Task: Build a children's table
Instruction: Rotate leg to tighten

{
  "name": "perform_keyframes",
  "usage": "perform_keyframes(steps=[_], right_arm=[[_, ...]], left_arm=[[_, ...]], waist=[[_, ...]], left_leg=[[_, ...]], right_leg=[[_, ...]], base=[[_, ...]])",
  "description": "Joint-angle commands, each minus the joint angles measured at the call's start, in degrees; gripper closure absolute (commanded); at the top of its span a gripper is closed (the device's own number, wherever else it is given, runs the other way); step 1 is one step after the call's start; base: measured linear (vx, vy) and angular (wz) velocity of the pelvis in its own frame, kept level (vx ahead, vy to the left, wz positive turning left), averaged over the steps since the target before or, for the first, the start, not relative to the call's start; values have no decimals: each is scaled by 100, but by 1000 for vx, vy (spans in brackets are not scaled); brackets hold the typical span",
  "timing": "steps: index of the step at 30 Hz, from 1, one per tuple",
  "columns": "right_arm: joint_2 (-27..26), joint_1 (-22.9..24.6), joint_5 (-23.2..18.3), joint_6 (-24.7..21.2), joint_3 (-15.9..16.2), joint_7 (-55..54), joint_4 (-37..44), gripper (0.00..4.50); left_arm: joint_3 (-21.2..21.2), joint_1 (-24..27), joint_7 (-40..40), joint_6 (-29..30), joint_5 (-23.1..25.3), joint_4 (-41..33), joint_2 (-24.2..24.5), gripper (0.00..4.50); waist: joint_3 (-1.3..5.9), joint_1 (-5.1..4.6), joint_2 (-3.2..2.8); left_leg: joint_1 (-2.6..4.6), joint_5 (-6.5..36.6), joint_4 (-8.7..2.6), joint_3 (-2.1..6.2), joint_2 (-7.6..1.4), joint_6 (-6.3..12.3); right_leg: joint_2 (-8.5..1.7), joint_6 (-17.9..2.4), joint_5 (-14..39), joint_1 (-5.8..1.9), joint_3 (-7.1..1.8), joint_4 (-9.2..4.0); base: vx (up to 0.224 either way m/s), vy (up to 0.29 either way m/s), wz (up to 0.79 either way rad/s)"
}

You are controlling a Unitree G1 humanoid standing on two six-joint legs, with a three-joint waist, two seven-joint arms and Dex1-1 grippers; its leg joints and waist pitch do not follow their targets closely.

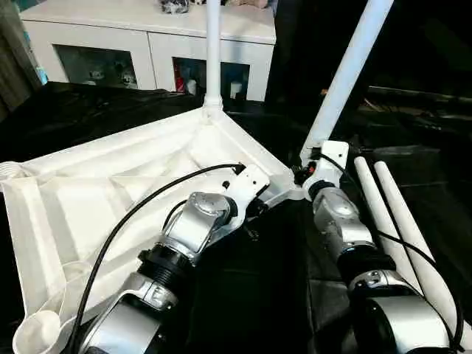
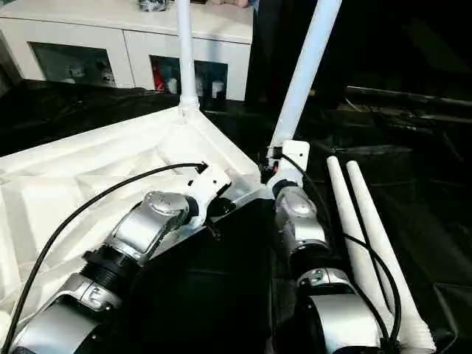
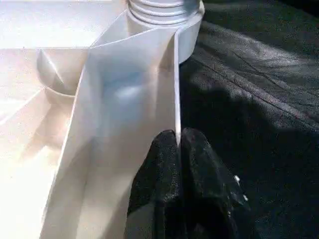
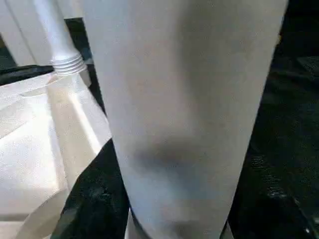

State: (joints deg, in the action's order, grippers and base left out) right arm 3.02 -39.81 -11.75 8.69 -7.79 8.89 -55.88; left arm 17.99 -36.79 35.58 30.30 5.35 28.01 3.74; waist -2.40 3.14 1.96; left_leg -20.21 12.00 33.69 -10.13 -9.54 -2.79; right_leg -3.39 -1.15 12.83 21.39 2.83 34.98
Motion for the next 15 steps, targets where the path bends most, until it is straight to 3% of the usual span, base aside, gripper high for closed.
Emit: perform_keyframes(steps=[1,4,9,12,13,15], right_arm=[[12,307,-256,-210,-127,397,-222,179],[44,318,-332,-199,-174,572,-120,141],[647,1006,-523,-582,209,2279,1329,95],[914,1334,-656,-930,338,2823,1849,72],[1019,1458,-694,-1040,386,3015,2038,59],[1311,1798,-713,-1254,544,3416,2550,52]], left_arm=[[6,-212,170,-300,-19,-200,109,450],[11,-216,252,-351,-42,-204,155,450],[40,-230,999,-570,-231,-244,558,450],[96,-209,1280,-757,-242,-199,729,450],[114,-203,1376,-831,-242,-180,792,450],[138,-180,1675,-1040,-310,-143,939,450]], waist=[[249,35,-57],[295,53,-56],[341,91,-71],[329,112,-101],[339,131,-83],[333,169,-108]], left_leg=[[5,1082,-475,144,-405,183],[-27,479,-414,136,-400,392],[-52,-184,-314,123,-394,920],[-59,-283,-298,123,-392,1077],[-57,-276,-286,125,-413,1090],[-55,-305,-270,122,-418,1096]], right_leg=[[-574,-1314,377,-198,-324,-436],[-573,-1461,-349,-233,-311,-333],[-554,-1691,-1359,-261,-272,-233],[-542,-1732,-1480,-251,-261,-225],[-557,-1748,-1399,-251,-258,-211],[-545,-1711,-1386,-236,-260,-218]], base=[[0,0,0],[0,0,0],[0,0,0],[0,0,0],[0,0,0],[0,0,0]])
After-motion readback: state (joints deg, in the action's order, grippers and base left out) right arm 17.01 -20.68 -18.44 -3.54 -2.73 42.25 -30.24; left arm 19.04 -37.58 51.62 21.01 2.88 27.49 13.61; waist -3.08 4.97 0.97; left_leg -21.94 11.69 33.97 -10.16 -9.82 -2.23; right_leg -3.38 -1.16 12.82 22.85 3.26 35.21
